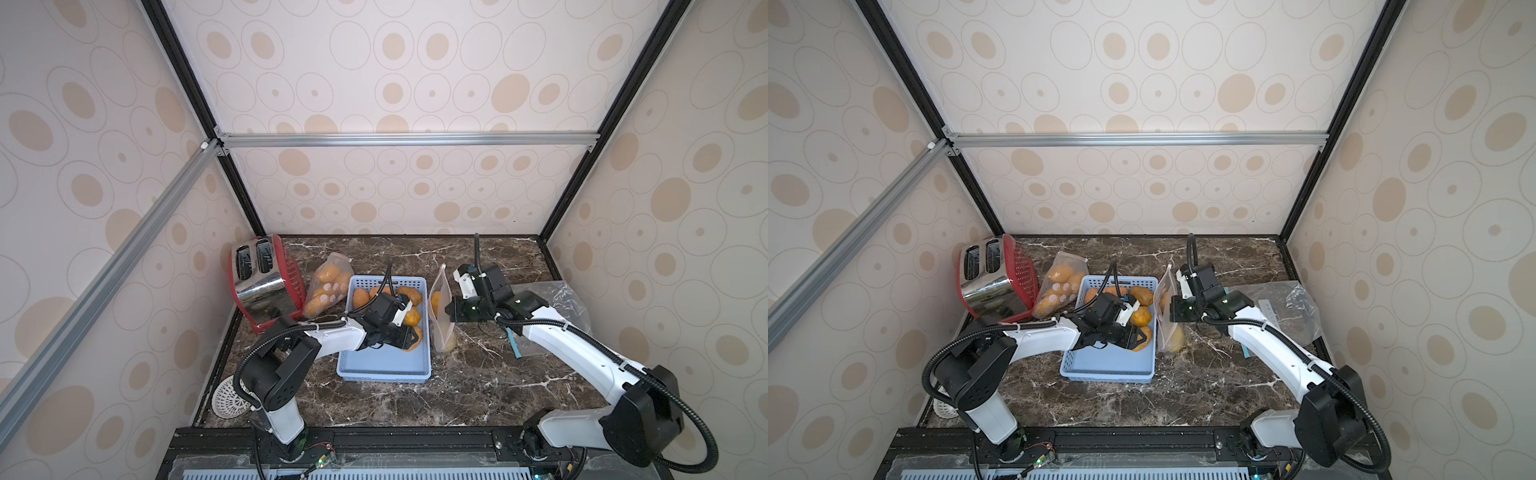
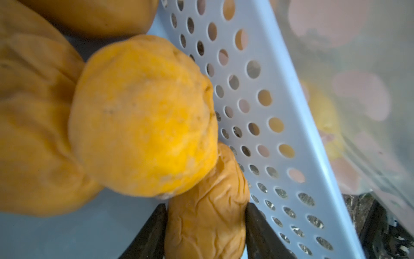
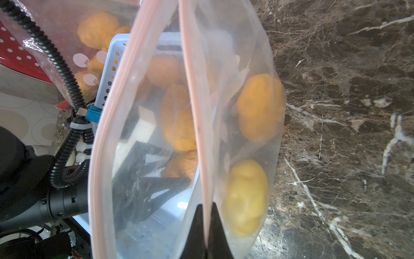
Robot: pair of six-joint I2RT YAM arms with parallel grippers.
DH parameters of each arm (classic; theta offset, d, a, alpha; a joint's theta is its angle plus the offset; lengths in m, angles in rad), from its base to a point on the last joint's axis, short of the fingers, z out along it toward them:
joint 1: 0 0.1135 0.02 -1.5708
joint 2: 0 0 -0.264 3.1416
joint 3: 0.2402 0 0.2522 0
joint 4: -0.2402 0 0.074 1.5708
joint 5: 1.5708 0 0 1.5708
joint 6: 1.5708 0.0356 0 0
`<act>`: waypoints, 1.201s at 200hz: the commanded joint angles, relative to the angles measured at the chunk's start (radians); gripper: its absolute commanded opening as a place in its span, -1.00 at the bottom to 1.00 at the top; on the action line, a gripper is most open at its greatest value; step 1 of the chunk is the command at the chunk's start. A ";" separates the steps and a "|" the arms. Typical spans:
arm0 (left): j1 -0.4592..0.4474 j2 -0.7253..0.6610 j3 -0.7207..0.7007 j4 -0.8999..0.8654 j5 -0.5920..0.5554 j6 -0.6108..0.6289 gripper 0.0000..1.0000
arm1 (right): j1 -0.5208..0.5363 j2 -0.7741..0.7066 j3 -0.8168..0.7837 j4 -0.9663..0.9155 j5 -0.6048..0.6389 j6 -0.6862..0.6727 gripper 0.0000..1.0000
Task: Put the potatoes into a zipper bag and zip it
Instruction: Pick up the potato from the basket, then place the potato into the zipper food storage bag.
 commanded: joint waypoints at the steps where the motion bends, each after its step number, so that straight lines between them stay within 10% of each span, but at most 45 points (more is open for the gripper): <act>1: -0.006 -0.055 0.002 -0.028 0.001 0.004 -0.11 | -0.003 -0.002 -0.005 -0.002 -0.004 -0.010 -1.00; 116: -0.014 -0.390 0.022 -0.064 0.005 -0.053 -0.14 | -0.003 -0.011 -0.011 0.006 -0.010 -0.012 -1.00; 240: -0.014 -0.211 0.272 0.098 0.104 -0.212 -0.15 | -0.003 -0.023 -0.016 0.012 -0.010 -0.012 -1.00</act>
